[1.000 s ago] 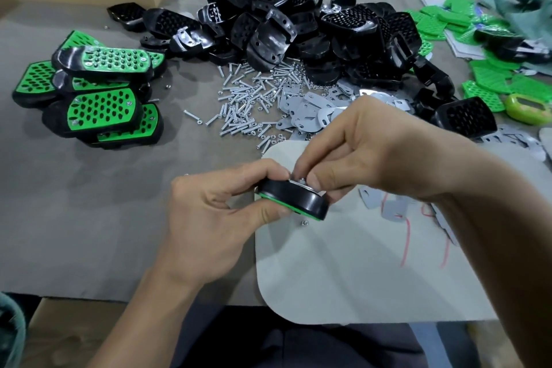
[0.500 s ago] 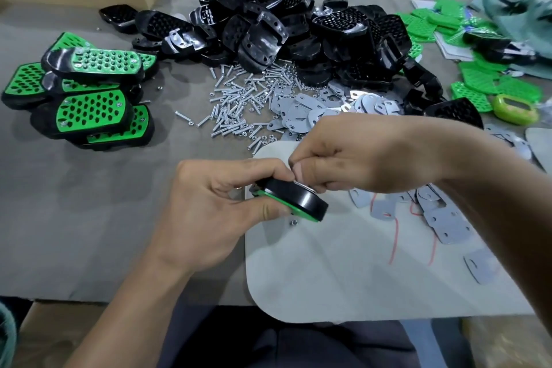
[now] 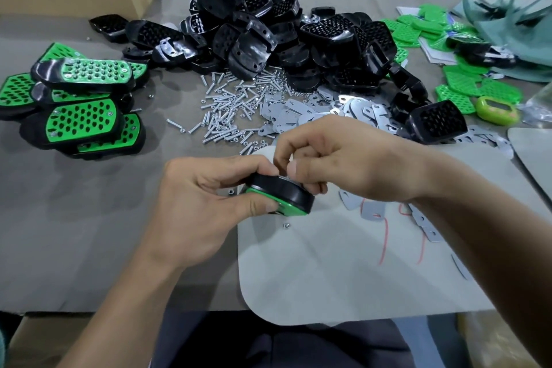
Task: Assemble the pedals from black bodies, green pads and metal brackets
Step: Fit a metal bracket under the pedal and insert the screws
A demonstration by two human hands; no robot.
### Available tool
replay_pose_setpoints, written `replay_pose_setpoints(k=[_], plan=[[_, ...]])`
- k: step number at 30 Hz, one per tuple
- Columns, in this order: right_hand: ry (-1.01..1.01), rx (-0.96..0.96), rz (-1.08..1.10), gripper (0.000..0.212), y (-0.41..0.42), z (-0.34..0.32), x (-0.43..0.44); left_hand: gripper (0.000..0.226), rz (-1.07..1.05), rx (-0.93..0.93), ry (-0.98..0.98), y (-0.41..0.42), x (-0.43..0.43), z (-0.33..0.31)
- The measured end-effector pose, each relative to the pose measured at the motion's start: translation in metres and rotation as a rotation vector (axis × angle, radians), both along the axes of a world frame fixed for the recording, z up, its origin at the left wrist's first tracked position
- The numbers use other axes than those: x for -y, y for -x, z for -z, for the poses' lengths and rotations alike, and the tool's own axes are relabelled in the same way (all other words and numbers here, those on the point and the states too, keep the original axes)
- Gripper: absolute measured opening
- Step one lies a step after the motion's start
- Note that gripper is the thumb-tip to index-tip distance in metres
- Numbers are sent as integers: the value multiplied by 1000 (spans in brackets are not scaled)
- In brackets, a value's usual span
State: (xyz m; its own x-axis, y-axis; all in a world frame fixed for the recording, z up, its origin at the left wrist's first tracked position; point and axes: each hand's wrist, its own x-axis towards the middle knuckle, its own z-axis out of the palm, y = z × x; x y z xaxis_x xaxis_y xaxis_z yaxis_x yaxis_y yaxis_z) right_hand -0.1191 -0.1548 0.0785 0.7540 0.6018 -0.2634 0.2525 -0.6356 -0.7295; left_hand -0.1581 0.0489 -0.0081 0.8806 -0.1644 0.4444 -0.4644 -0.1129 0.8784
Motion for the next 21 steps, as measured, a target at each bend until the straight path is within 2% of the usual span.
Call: replay_pose_setpoints(k=[1, 3, 6, 8, 11, 13, 16, 18, 21], plan=[[-31, -36, 10, 17, 0, 1, 1, 28, 2, -4, -5, 0, 0, 0], [-23, -31, 20, 25, -1, 4, 2, 25, 17, 0, -31, 1, 2, -1], [99, 126, 14, 38, -3, 8, 3, 26, 32, 7, -41, -1, 4, -3], [39, 83, 37, 33, -4, 10, 4, 30, 16, 3, -25, -3, 3, -4], [-158, -99, 74, 17, -3, 14, 6, 29, 4, -23, -7, -3, 3, -3], [-198, -148, 83, 20, -2, 15, 7, 28, 23, -37, -4, -3, 5, -2], [-73, -62, 78, 35, -6, 14, 7, 30, 41, -24, -2, -3, 7, -3], [-10, 21, 77, 38, -7, 14, 7, 33, 42, -24, 14, -5, 6, -3], [-175, -46, 102, 23, -6, 16, 8, 31, 43, -53, 43, -6, 2, -1]])
